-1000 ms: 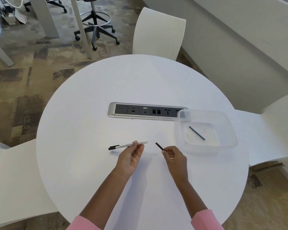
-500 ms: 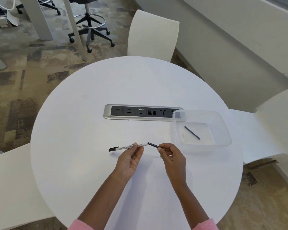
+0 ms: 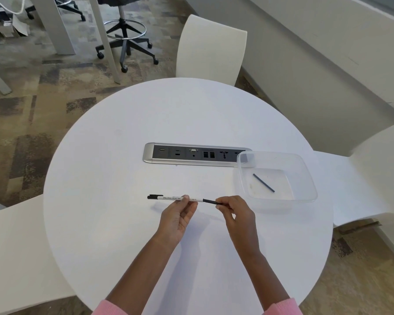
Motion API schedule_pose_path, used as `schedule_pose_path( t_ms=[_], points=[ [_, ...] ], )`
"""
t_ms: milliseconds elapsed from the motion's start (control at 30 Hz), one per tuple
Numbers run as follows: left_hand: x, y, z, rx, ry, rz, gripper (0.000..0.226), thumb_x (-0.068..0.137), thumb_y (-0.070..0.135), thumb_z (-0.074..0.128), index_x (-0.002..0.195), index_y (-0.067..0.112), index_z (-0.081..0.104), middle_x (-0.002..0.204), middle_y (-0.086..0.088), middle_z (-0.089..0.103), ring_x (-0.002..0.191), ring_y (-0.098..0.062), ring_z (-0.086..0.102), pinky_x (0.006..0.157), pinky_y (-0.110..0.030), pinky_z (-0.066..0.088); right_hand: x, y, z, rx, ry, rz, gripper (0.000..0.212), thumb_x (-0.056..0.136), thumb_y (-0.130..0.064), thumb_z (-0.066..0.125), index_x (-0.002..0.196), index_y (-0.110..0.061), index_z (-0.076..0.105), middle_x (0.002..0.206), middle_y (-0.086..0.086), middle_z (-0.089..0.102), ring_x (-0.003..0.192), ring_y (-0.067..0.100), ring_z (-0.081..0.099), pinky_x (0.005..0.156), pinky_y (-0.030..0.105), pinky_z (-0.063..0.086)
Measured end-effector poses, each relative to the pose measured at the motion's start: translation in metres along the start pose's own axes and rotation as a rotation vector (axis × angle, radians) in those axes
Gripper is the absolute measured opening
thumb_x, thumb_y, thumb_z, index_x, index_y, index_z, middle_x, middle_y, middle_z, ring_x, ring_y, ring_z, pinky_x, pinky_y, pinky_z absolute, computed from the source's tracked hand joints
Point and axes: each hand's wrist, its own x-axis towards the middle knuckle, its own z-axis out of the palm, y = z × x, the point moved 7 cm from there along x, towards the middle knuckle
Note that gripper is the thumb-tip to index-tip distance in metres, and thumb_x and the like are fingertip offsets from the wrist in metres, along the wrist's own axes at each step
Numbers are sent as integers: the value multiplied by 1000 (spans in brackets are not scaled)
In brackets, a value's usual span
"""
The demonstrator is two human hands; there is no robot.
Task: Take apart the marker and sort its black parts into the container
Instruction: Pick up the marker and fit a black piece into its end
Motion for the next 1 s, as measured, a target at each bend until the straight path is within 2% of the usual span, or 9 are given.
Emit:
schedule_pose_path(
  t_ms=[67,267,400,500,667,767,833,1000],
  points=[
    [0,2,1,22,-14,20,12,85,-2,57,74,-2,61,59,-7,67,58,-15,68,55,-22,59,1,1,-1,14,-3,14,13,82,1,60,87,-9,67,82,-4,61,81,-4,56,72,5,42],
    [-3,-1,11,129,-119,68,12,86,3,57,75,1,64,61,-4,69,61,-12,70,57,-19,58,-1,4,10,66,-32,110,7,84,-9,62,85,-14,67,76,-13,61,73,2,58,65,7,43],
    [-3,0,12,150,-124,89,12,86,3,57,77,2,64,66,-5,67,63,-13,70,59,-19,58,-2,10,14,114,-35,203,7,85,-12,60,87,-16,66,80,-8,64,74,9,60,68,16,46],
    [-3,3,12,148,-136,93,12,86,3,57,76,2,64,67,-5,67,63,-12,70,60,-19,58,-3,4,13,53,-48,146,11,85,-10,60,93,-14,66,83,-4,63,79,10,59,67,9,43],
    [-6,4,18,191,-180,119,9,88,6,55,83,1,62,78,-11,67,65,-13,71,62,-20,58,-5,-12,15,-201,-89,-50,12,89,-9,56,96,-6,64,87,8,65,82,20,59,70,12,37],
    [-7,6,18,199,-171,149,7,88,5,55,87,1,61,84,-13,65,66,-13,71,62,-20,58,-7,-16,14,-203,-81,-65,17,90,-14,54,105,-8,61,93,7,65,87,19,60,74,17,41],
    [-7,6,18,203,-168,158,7,87,5,55,88,1,60,85,-13,64,66,-13,71,63,-20,59,-7,-17,13,-215,-68,-75,15,90,-12,54,102,-6,61,91,8,65,86,22,60,73,14,39],
    [-9,2,19,222,-198,145,7,87,5,57,87,2,63,84,-12,64,68,-13,71,62,-19,58,-5,-17,10,-233,-44,-72,13,88,-7,56,98,-3,64,86,12,65,82,26,61,76,18,38]
  ],
)
